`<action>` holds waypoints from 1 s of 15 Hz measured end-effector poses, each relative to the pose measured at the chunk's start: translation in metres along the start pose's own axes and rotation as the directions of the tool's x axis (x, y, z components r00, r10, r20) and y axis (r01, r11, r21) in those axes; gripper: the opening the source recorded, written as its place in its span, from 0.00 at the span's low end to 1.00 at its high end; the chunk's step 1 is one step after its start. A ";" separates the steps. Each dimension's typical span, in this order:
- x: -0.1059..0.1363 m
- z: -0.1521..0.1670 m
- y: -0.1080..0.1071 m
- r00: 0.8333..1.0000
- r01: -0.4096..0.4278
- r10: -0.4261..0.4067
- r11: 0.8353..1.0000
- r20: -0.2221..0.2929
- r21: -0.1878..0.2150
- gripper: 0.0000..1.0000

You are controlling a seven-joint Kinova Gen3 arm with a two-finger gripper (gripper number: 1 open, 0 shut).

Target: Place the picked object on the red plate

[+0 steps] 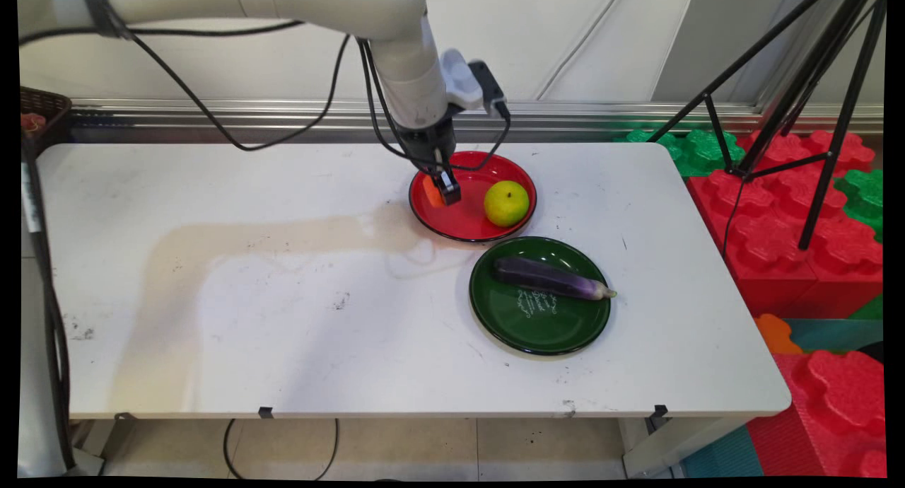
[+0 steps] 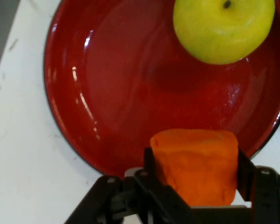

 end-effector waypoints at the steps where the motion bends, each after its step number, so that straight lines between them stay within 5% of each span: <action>1: 0.001 0.010 -0.003 1.000 -0.018 0.018 1.000 0.000 -0.012 0.00; 13: 0.008 0.079 -0.013 0.982 -0.187 0.184 0.977 -0.040 -0.100 0.00; 14: 0.008 0.081 -0.013 0.981 -0.195 0.191 0.976 -0.043 -0.102 1.00; 15: 0.008 0.081 -0.013 0.980 -0.199 0.195 0.975 -0.045 -0.102 1.00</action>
